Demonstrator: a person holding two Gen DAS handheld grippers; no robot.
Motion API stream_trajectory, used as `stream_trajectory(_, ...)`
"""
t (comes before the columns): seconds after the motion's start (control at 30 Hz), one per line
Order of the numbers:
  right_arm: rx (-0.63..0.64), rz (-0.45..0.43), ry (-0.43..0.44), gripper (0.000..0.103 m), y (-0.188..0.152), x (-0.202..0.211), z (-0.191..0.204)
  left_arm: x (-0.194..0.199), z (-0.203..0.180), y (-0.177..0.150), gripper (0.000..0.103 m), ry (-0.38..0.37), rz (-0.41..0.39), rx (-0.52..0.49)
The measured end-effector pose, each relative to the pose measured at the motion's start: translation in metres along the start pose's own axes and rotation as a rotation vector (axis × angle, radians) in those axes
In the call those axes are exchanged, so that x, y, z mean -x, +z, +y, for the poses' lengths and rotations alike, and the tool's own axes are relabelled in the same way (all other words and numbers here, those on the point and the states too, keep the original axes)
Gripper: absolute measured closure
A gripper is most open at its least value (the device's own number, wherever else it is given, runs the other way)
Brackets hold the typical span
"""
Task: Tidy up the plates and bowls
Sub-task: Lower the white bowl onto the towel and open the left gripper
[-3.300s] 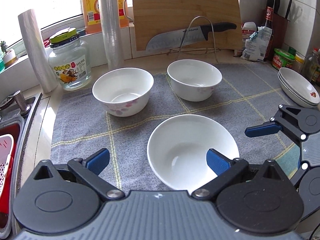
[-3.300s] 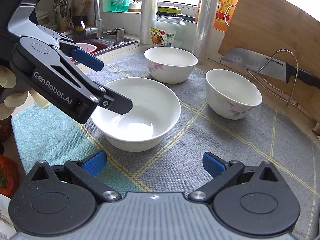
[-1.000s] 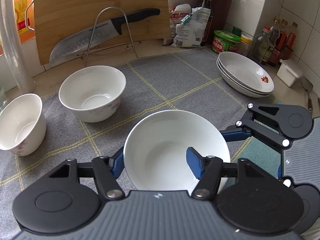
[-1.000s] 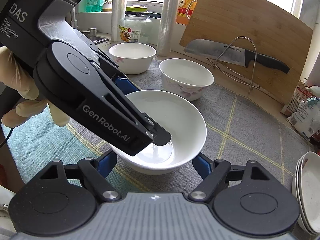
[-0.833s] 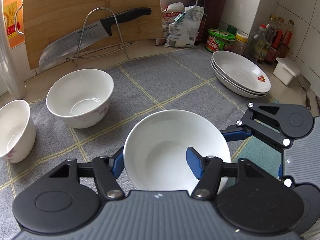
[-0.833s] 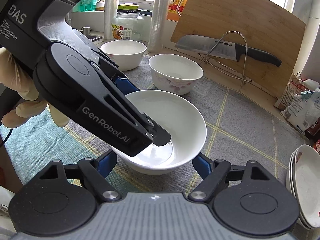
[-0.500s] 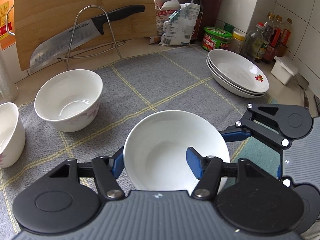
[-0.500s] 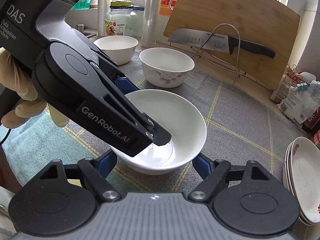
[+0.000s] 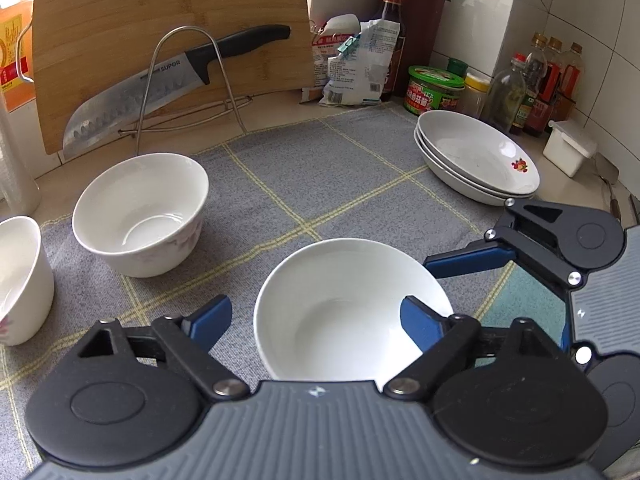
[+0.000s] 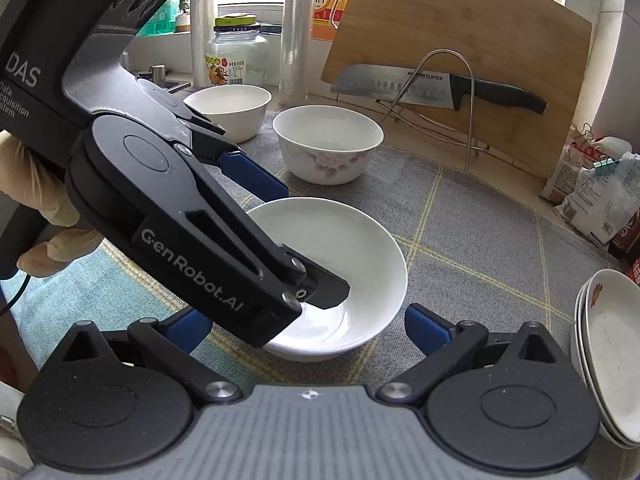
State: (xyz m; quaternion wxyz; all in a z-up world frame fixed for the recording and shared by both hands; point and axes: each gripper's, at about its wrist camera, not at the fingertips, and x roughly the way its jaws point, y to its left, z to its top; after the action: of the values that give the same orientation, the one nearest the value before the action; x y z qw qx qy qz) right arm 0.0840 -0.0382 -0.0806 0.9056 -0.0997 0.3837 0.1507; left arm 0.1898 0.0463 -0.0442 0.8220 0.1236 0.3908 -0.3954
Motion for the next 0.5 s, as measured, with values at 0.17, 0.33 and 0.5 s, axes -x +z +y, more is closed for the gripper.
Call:
stream_trajectory(0.17, 0.010, -0.011, -0.015, 0.000, 0.001, 0.004, 0.004, 0.015, 0.004, -0.003, 0.007, -0.004, -0.053, -0.001)
stream_trajectory(0.33, 0.028, -0.016, -0.034, 0.000, 0.005, 0.006, 0.009, 0.032, 0.011, -0.005, 0.005, 0.057, -0.092, -0.006)
stream_trajectory(0.5, 0.034, -0.032, -0.059, 0.000, 0.014, 0.006, 0.014, 0.045, 0.027, -0.006, 0.004, 0.073, -0.112, 0.001)
